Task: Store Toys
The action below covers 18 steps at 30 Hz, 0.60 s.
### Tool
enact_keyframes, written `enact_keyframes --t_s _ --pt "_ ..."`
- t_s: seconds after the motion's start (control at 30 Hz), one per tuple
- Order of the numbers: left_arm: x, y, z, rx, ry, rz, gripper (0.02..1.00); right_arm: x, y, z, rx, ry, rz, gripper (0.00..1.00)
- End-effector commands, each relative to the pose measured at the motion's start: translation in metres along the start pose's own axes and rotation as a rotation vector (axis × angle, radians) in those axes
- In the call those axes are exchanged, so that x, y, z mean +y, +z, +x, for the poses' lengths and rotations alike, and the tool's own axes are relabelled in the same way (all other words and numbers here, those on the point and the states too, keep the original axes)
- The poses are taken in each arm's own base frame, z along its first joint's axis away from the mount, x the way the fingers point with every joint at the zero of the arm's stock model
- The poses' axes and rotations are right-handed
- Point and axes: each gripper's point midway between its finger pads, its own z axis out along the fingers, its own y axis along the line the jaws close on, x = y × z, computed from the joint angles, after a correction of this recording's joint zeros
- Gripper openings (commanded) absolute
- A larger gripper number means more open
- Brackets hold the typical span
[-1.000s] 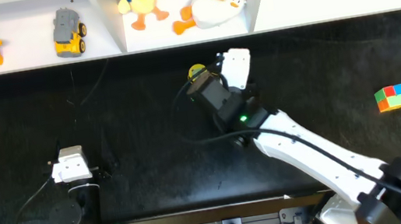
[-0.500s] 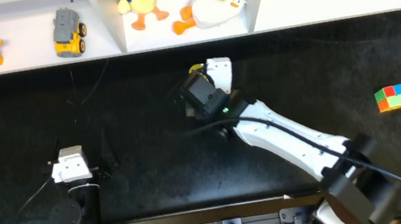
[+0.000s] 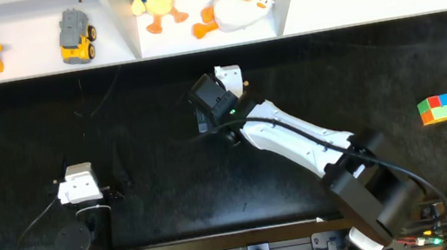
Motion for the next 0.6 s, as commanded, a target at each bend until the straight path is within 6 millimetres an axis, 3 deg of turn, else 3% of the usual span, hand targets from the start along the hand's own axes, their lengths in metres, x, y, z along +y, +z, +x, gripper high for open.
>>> enact_keyframes --t_s 0.03,0.6 --pt "0.001 0.000 -0.001 -0.009 0.019 -0.009 0.998 0.005 -0.001 -0.014 -0.021 0.012 -0.015 0.996" --pt "0.001 0.000 -0.001 -0.009 0.019 -0.009 0.998 -0.005 0.004 -0.022 -0.007 -0.070 -0.023 0.998"
